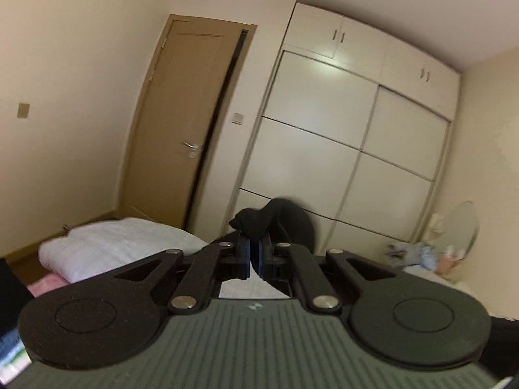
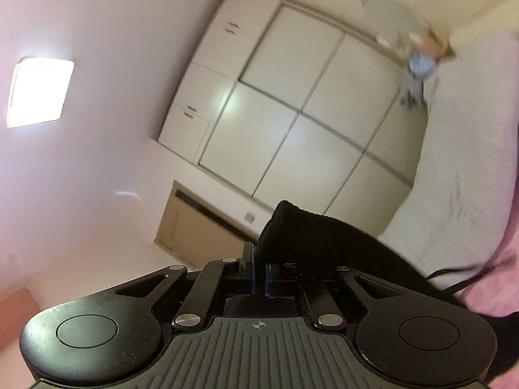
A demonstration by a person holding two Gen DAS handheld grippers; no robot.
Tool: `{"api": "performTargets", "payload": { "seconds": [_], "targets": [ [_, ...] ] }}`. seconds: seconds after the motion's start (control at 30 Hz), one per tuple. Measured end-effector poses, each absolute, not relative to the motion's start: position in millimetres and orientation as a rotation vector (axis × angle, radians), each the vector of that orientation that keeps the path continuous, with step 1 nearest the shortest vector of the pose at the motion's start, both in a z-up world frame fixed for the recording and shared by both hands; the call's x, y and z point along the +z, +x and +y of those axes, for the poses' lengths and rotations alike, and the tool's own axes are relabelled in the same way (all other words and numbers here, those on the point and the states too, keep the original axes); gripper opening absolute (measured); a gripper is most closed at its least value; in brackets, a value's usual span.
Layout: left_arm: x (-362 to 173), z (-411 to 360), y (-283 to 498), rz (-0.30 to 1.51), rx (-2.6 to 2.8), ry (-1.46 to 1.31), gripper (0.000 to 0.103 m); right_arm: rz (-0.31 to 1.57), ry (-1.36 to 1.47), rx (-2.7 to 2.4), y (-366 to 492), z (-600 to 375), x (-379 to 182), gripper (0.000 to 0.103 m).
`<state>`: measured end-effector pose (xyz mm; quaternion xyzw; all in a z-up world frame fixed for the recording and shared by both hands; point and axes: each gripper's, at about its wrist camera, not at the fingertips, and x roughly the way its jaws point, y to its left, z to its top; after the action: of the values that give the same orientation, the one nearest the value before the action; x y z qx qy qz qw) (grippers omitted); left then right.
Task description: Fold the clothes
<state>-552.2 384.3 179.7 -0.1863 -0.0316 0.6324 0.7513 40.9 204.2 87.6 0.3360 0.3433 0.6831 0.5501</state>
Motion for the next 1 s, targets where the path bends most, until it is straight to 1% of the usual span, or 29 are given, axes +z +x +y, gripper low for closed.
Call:
{"api": "performTargets", "payload": {
  "seconds": [0.07,0.17,0.2,0.27,0.33,0.37,0.4,0.43,0.47,0.53,0.6,0.63,0.67,0.7,0.73,0.87,1.0],
  "targets": [
    [140.1,346.8,-562.1,-0.049,1.356,-0.474,0.003,0.815,0.751,1.592,37.3,186.5,74.4,0.004],
    [54.9,288.7,-571.8,0.057,1.332,-0.652,0.005,0.955,0.610,1.452,37.6,147.8,13.9,0.004],
    [16.5,269.0,-571.9,0.124,1.335,-0.728,0.006,1.031,0.560,1.372,39.9,131.1,-16.9,0.004],
    [-68.1,231.0,-568.2,0.305,1.344,-0.887,0.016,1.184,0.498,1.172,47.0,94.7,-84.5,0.004],
    [-158.9,197.6,-562.6,0.526,1.348,-1.052,0.018,1.293,0.401,0.932,53.7,58.0,-152.4,0.004],
    [-201.1,182.1,-565.4,0.614,1.350,-1.147,0.018,1.359,0.346,0.792,59.0,40.8,-189.7,0.004],
    [-232.4,168.2,-568.4,0.687,1.366,-1.225,0.013,1.421,0.298,0.646,64.4,23.6,-225.0,0.004],
    [-259.3,154.4,-569.9,0.757,1.395,-1.292,0.004,1.453,0.269,0.529,69.3,8.0,-250.4,0.004],
    [-276.4,145.4,-574.7,0.790,1.418,-1.326,0.005,1.478,0.243,0.416,74.1,-7.4,-274.3,0.004],
    [-283.0,130.9,-584.0,0.770,1.452,-1.309,0.006,1.495,0.209,0.402,85.6,-27.2,-296.0,0.005],
    [-284.9,117.9,-591.8,0.740,1.483,-1.277,0.012,1.496,0.184,0.432,89.1,-30.0,-307.4,0.009],
    [-284.4,114.3,-595.4,0.723,1.499,-1.255,0.019,1.493,0.175,0.452,86.7,-33.7,-311.7,0.014],
    [-283.5,113.4,-598.3,0.702,1.523,-1.239,0.023,1.490,0.166,0.472,84.2,-37.5,-316.0,0.019],
    [-282.2,116.3,-604.7,0.665,1.552,-1.235,0.024,1.487,0.157,0.492,81.8,-41.2,-320.3,0.029],
    [-281.1,120.5,-613.8,0.618,1.580,-1.237,0.026,1.483,0.158,0.511,77.2,-47.5,-324.1,0.037],
    [-290.2,156.3,-651.0,0.434,1.640,-1.270,0.030,1.462,0.179,0.578,62.7,-64.2,-340.1,0.042],
    [-312.2,214.8,-673.0,0.372,1.689,-1.234,0.034,1.423,0.208,0.627,55.8,-61.3,-357.1,0.044]
  ]
}}
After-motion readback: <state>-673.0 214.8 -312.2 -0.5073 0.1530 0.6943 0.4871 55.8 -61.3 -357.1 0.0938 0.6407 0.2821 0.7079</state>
